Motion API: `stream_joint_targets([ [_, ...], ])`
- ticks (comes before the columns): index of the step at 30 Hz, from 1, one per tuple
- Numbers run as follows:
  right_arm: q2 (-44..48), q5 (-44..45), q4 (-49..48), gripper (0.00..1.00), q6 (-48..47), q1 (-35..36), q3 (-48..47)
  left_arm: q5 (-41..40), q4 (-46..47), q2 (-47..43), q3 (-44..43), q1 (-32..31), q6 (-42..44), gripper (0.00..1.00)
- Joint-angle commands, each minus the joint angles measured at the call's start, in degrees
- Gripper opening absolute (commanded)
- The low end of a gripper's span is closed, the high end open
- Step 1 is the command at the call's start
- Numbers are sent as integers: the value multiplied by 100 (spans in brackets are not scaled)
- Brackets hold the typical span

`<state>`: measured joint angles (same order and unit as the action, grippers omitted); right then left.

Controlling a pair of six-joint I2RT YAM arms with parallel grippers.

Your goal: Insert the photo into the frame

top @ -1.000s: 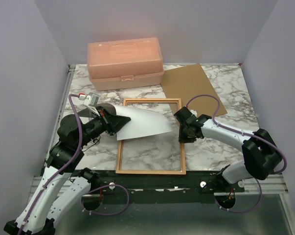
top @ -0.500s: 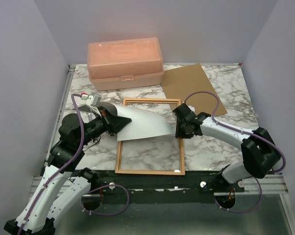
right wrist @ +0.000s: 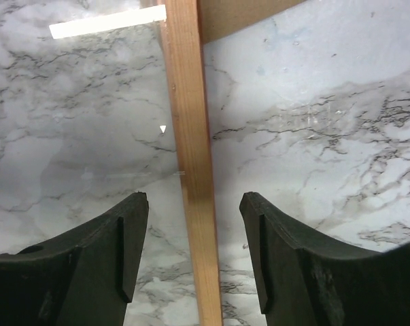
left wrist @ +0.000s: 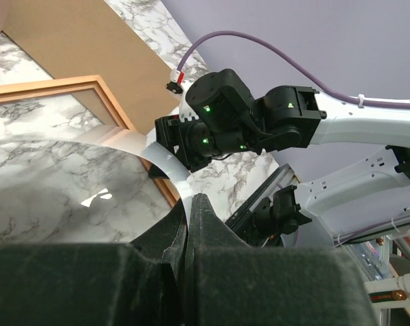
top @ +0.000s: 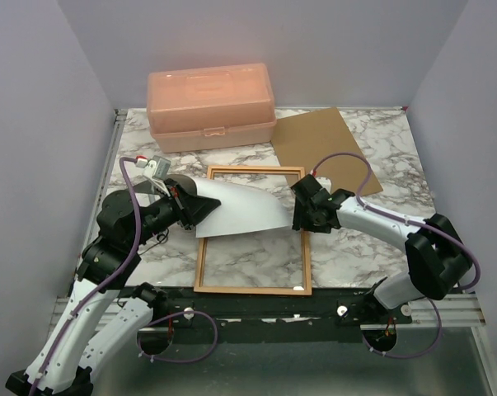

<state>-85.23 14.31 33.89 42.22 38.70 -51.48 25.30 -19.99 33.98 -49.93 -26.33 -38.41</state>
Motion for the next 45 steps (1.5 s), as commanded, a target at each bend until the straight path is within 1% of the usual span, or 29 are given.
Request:
stream_joint_targets([
  [1, -277, 434, 125, 64, 32, 16, -156, 89, -62, -40, -183, 16, 106, 0],
  [4, -558, 309, -66, 59, -19, 21, -131, 92, -89, -30, -240, 14, 115, 0],
  [9, -841, 170, -356, 37, -122, 16, -240, 85, -146, -40, -324, 16, 158, 0],
  [12, -954, 186, -428, 29, -219, 15, -389, 77, -178, -32, -342, 14, 176, 0],
  [17, -1073, 240, -465, 26, -436, 19, -580, 89, -163, -40, -296, 14, 176, 0],
  [20, -1079, 324, -395, 26, -495, 10, -626, 91, -185, -49, -298, 14, 193, 0],
  [21, -1046, 331, -373, 27, -494, 20, -618, 89, -196, -45, -305, 18, 202, 0],
  [22, -996, 328, -355, 32, -493, 22, -597, 77, -213, -48, -322, 16, 218, 0],
  [24, -850, 262, -361, 45, -478, 17, -525, 66, -246, -37, -341, 14, 238, 0],
  [28, -468, 73, -379, 66, -408, 14, -337, 80, -258, 23, -390, 14, 260, 0],
  [33, 30, -225, -383, 84, -330, -16, -177, 152, -149, 221, -492, 14, 286, 0],
  [37, 425, -756, -456, 92, -277, -231, 6, 309, 2, 596, -756, 14, 351, 0],
  [40, 703, -1164, -552, 93, -268, -467, 196, 498, 154, 1023, -1108, 14, 395, 0],
  [43, 958, -1566, -610, 94, -273, -737, 368, 869, 357, 1490, -1570, 16, 404, 0],
  [45, 1129, -1712, -626, 94, -291, -911, 493, 1122, 363, 1878, -2126, 5, 476, 0],
])
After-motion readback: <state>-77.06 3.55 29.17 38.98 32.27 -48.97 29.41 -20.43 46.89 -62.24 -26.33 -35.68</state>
